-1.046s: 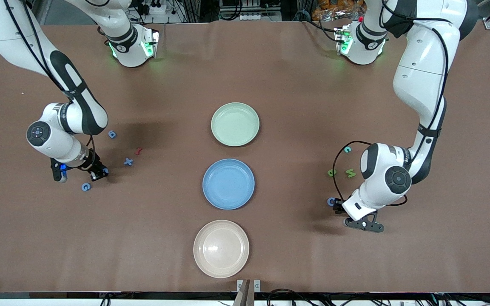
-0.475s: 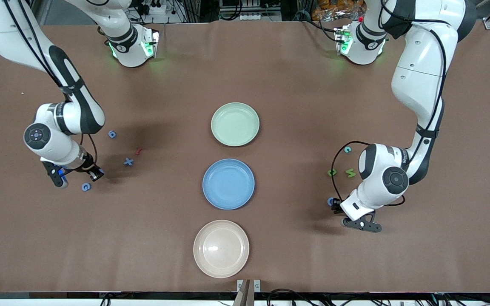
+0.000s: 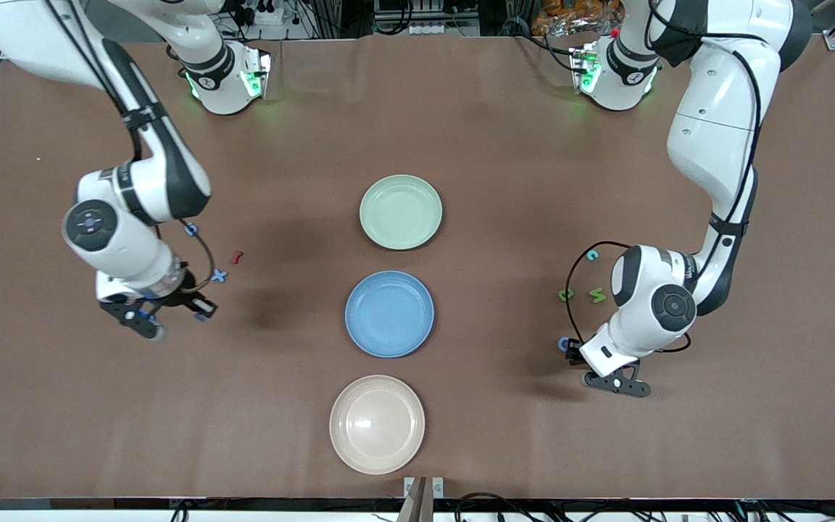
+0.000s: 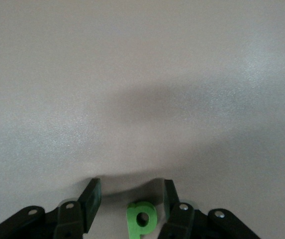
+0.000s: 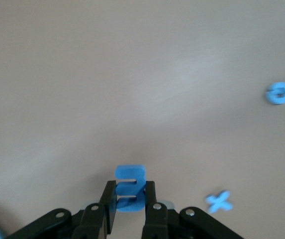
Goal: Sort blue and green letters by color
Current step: 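Carry the blue E onto the blue plate and open the right gripper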
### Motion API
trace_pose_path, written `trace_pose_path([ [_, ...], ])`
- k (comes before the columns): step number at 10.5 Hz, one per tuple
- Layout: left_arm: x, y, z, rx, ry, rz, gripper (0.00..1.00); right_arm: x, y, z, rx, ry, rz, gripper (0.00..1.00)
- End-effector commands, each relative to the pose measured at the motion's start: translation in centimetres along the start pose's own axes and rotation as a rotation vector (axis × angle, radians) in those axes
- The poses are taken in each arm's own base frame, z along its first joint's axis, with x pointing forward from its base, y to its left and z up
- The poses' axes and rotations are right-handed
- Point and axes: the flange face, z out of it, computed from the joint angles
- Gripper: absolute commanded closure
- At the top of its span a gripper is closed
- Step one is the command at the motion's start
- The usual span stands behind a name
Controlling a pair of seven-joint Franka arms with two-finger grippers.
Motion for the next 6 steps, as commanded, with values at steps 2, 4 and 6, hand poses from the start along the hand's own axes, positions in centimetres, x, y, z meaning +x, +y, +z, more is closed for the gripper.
trace_pose_path([
  [2,0.1,0.1,0.1,0.021,-0.003,0.016,0.41,-7.2,-10.8,-0.2,0.032,0.009,-0.216,1.0],
  [4,0.0,0.2,0.2,0.021,-0.01,0.017,0.42,-10.8,-16.0,2.4,0.052,-0.02,-0.293,1.0],
  [6,-0.3,0.2,0.4,0.022,-0.037,0.017,0.43,-12.7,-20.0,4.8,0.076,-0.033,-0.327,1.0],
])
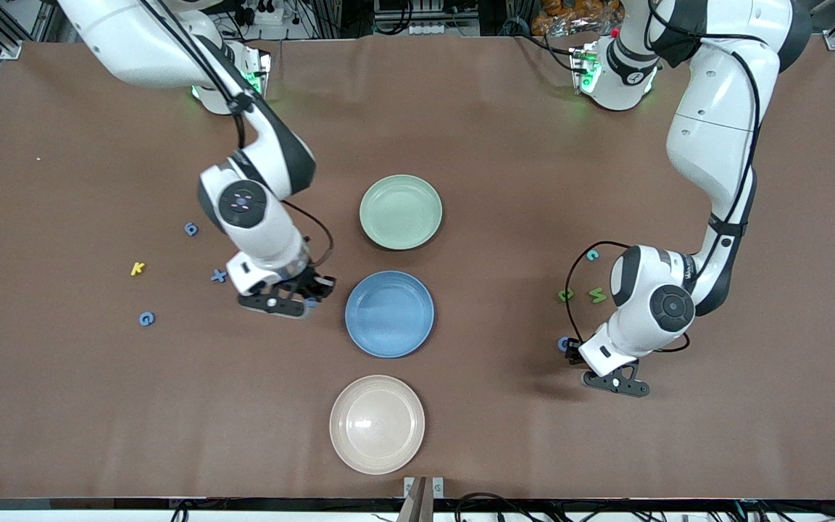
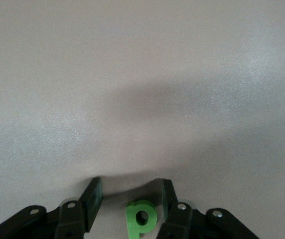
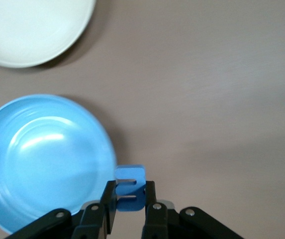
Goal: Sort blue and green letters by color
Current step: 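Carry the blue E onto the blue plate and open the right gripper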
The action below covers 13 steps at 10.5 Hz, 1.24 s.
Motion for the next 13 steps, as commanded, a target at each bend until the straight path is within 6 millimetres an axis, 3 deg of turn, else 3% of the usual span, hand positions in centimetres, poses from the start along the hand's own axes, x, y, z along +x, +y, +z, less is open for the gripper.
trace_pose_path([
  [1,-0.2,0.2,0.0,0.021,-0.037,0.015,0.43,0.3,-5.7,4.5,0.026,-0.007,-0.05,1.0],
  [3,-0.4,0.4,0.1,0.022,-0.053,-0.008,0.43,-0.6,-7.4,5.2,0.037,-0.004,-0.046,1.0],
  [4,-0.6,0.8,0.3,0.022,-0.067,-0.01,0.43,-0.8,-8.3,5.1,0.055,0.006,-0.028,0.95],
  [5,-0.7,0.9,0.3,0.023,-0.075,-0.007,0.43,-1.1,-8.9,5.0,0.059,0.006,-0.026,0.62],
  [6,-0.7,0.9,0.4,0.023,-0.078,-0.007,0.43,-1.4,-9.1,5.1,0.058,0.002,-0.027,0.01],
  [8,-1.0,0.9,0.7,0.023,-0.086,-0.007,0.55,-1.3,-8.8,4.6,0.045,-0.01,-0.022,0.0],
  [10,-1.1,0.9,0.9,0.023,-0.092,-0.006,0.77,-0.3,-7.3,4.2,-0.009,-0.029,-0.004,0.0],
  [11,-1.1,0.9,0.9,0.023,-0.092,-0.006,0.93,1.8,-5.1,3.5,-0.027,-0.007,0.03,0.0],
  [12,-1.1,0.9,0.8,0.023,-0.092,-0.007,1.0,4.0,-2.3,2.8,-0.046,-0.011,0.076,0.0],
  [13,-1.1,0.8,0.8,0.024,-0.092,-0.007,1.0,6.1,0.8,2.2,-0.069,-0.019,0.106,0.0],
])
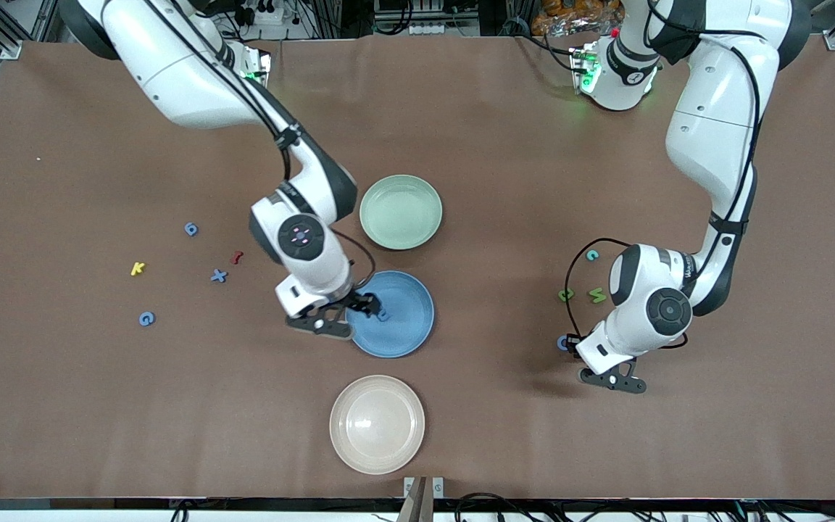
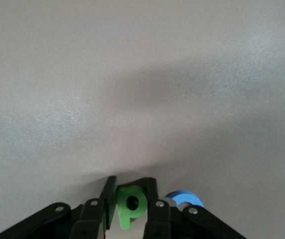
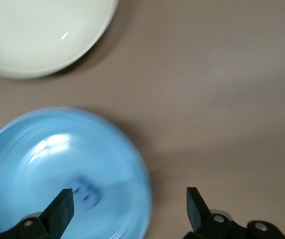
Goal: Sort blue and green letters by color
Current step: 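Carry the blue E onto the blue plate and open the right gripper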
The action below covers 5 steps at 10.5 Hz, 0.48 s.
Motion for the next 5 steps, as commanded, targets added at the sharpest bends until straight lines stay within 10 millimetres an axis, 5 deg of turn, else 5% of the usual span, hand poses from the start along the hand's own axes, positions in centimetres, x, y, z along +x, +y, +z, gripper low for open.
trace_pose_path([
  [1,-0.4,0.3,0.3,0.015,-0.025,-0.008,1.0,6.3,8.4,-2.2,-0.053,-0.001,0.062,0.0],
  [3,0.0,1.0,-1.9,0.008,-0.033,-0.007,1.0,10.4,15.6,-2.5,-0.065,0.0,0.014,0.0],
  [5,0.1,3.2,-4.8,0.004,-0.037,0.02,1.0,12.5,23.3,-4.1,-0.085,-0.005,-0.056,0.0],
])
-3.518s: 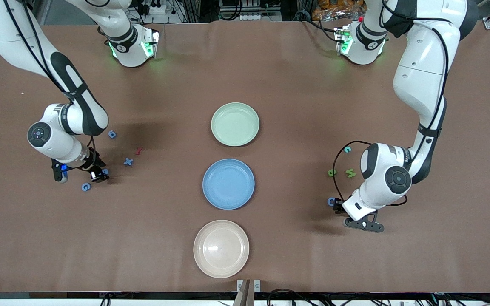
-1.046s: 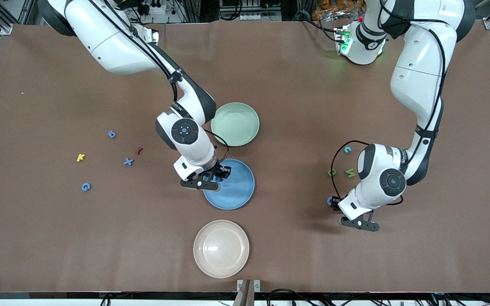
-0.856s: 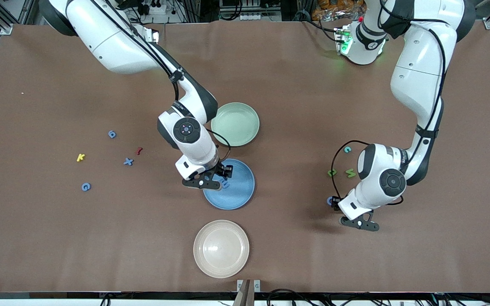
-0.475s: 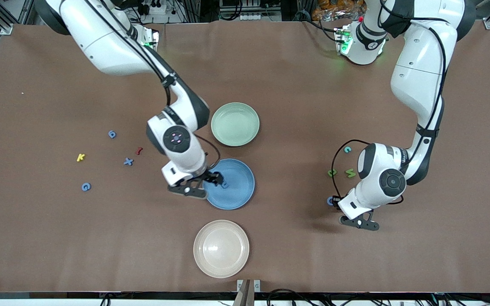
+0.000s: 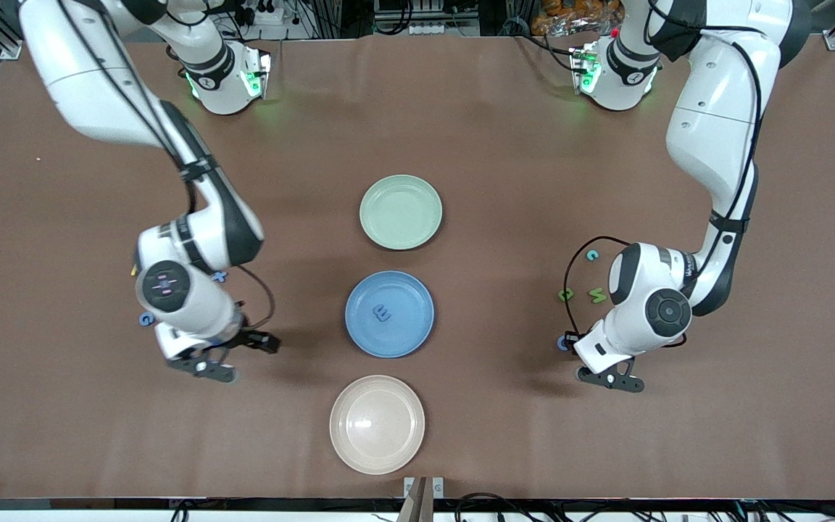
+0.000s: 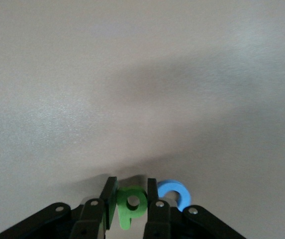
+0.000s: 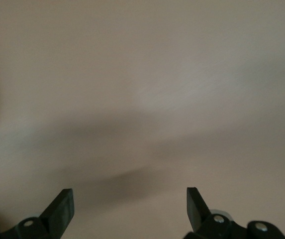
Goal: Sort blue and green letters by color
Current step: 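Place the green P on the green plate while the right gripper returns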
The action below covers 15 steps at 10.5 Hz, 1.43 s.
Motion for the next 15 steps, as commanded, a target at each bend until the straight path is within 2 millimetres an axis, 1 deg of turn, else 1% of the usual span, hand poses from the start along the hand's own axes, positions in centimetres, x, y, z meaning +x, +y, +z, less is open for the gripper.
trace_pose_path([
  [1,0.0,3.9,-5.3,0.006,-0.009,0.022,1.0,1.3,10.4,-1.9,-0.038,-0.019,-0.121,0.0],
  [2,-0.2,6.3,-6.5,0.005,-0.003,-0.005,1.0,1.6,14.1,-2.1,-0.045,-0.032,-0.176,0.0],
  [3,-0.7,10.1,-6.6,0.002,-0.004,-0.059,1.0,1.9,17.5,-2.2,-0.046,-0.041,-0.241,0.0],
  [4,-1.5,14.1,-6.4,-0.002,-0.008,-0.112,1.0,2.0,20.2,-1.7,-0.046,-0.057,-0.269,0.0],
  [5,-2.2,17.0,-6.2,-0.004,-0.012,-0.164,1.0,1.8,21.7,-1.1,-0.047,-0.068,-0.271,0.0],
  [6,-3.3,20.5,-5.7,-0.011,-0.022,-0.206,1.0,1.7,23.1,-0.2,-0.044,-0.076,-0.261,0.0],
  [8,-5.8,27.2,-5.0,-0.008,-0.034,-0.278,1.0,0.6,25.2,2.2,-0.025,-0.039,-0.237,0.0],
  [9,-7.4,30.5,-5.0,-0.007,-0.039,-0.294,1.0,0.0,25.7,3.3,-0.018,-0.032,-0.231,0.0],
  [10,-9.5,33.0,-4.5,0.025,-0.081,-0.286,1.0,-0.7,26.6,4.6,-0.012,-0.029,-0.228,0.0],
  [11,-10.9,34.0,-4.5,0.067,-0.132,-0.311,1.0,-1.2,27.2,5.5,-0.003,-0.008,-0.228,0.0],
  [12,-12.8,36.6,-4.1,0.081,-0.152,-0.308,1.0,-1.7,27.8,6.3,0.003,0.002,-0.224,0.0],
  [13,-14.2,38.4,-3.6,0.091,-0.159,-0.327,1.0,-1.8,28.2,7.0,0.008,0.008,-0.218,0.0],
  [14,-15.9,41.0,-3.5,0.099,-0.157,-0.364,1.0,-1.7,28.4,7.4,0.012,0.014,-0.214,0.0],
  [15,-17.0,42.4,-3.4,0.104,-0.156,-0.397,1.0,-1.8,28.5,8.2,0.018,0.021,-0.211,0.0],
])
